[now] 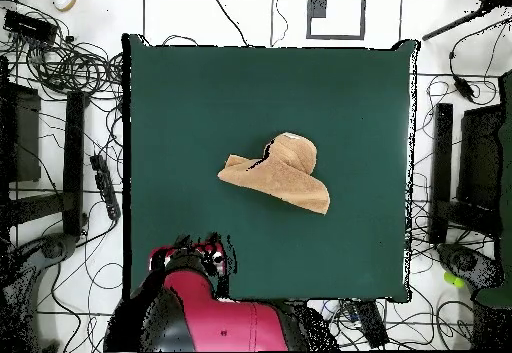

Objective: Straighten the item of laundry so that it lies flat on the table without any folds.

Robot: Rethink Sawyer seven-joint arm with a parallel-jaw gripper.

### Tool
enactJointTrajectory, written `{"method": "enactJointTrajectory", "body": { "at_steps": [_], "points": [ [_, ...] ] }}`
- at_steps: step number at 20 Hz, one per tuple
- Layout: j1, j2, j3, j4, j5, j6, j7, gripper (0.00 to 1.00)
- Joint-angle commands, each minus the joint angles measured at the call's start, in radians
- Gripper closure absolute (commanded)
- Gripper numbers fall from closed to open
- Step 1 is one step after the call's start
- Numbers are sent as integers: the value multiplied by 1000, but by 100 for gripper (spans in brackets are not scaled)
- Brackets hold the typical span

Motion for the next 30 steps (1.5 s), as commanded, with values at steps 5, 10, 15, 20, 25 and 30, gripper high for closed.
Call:
{"method": "enactJointTrajectory", "body": {
  "at_steps": [5, 10, 15, 20, 25, 30],
  "points": [
    [75, 183, -5, 76, -88, -3, 188, 0],
    [89, 281, 20, 126, -97, -93, 182, 0],
    [101, 340, 25, 166, -82, -203, 215, 0],
    [179, 444, -25, 138, -108, -233, 226, 0],
    [262, 555, -77, 107, -104, -224, 224, 0],
    [36, 732, 229, 208, -10, -431, 206, 0]
  ]
}}
